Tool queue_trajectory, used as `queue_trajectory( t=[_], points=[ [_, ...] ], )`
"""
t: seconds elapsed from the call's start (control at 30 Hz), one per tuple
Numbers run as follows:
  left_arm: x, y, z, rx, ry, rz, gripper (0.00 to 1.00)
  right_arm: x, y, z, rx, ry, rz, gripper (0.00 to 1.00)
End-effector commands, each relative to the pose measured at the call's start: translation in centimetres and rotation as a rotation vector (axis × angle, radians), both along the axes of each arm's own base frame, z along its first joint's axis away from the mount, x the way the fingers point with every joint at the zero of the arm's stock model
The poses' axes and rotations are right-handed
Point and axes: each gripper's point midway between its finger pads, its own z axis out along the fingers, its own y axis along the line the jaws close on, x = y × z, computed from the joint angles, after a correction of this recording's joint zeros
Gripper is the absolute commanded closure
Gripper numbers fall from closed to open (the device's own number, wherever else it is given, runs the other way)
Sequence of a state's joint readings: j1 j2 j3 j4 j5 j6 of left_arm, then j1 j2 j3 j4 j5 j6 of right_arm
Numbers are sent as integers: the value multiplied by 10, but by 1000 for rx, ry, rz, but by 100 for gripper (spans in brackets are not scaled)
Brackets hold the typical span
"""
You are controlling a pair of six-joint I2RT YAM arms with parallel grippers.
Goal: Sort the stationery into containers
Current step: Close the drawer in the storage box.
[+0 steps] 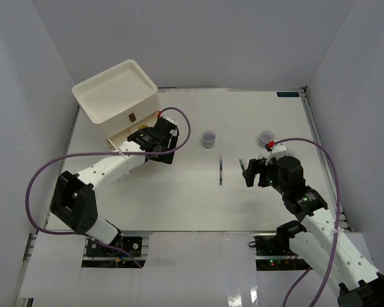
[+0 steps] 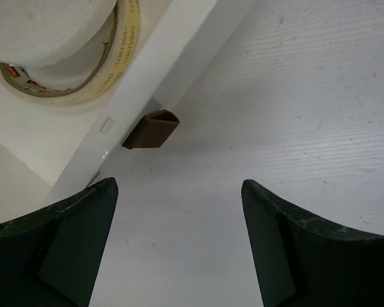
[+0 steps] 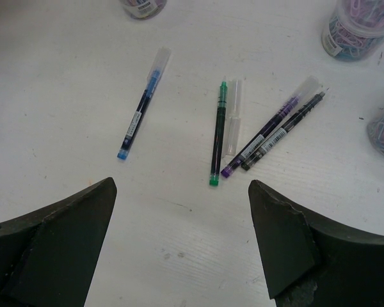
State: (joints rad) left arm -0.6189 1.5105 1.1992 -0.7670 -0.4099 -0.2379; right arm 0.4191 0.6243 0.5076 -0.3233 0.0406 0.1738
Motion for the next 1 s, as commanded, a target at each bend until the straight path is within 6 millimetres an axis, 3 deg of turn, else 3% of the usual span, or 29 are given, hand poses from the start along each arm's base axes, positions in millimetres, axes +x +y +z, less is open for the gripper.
queue_trajectory(
  t=[0.0,0.13,0.23,0.4,0.53,0.6,0.63,0.67,0.73,0.8,0.83,0.87,0.93,0.97],
  points=[
    [10,31,18,100,-91,103,11,6,4,11,13,-48,17,10],
    [15,32,30,91,-129,126,11,6,7,10,15,-55,36,10],
    [18,15,45,-5,-138,95,8,3,17,14,35,-62,100,10],
    [27,-10,106,-196,-237,77,4,6,37,25,50,-90,219,9],
    [40,-4,146,-231,-319,115,2,17,57,29,39,-88,314,7],
    [54,9,161,-253,-350,176,2,20,72,38,34,-103,370,7],
    [58,17,165,-255,-355,203,2,23,79,32,12,-85,393,7],
    [67,32,175,-271,-383,266,2,23,94,40,9,-109,422,7],
    [75,49,185,-288,-403,320,2,29,109,33,-33,-108,463,7],
    [85,79,196,-306,-439,400,2,32,131,44,-17,-141,509,7],
    [89,88,204,-327,-465,427,2,34,140,36,-23,-122,523,7],
    [93,110,210,-338,-485,475,2,34,152,41,-16,-148,550,7],
    [98,134,223,-357,-531,527,2,44,171,44,-24,-158,569,6],
    [99,157,226,-354,-551,579,2,44,180,46,-33,-169,581,6]
  ],
)
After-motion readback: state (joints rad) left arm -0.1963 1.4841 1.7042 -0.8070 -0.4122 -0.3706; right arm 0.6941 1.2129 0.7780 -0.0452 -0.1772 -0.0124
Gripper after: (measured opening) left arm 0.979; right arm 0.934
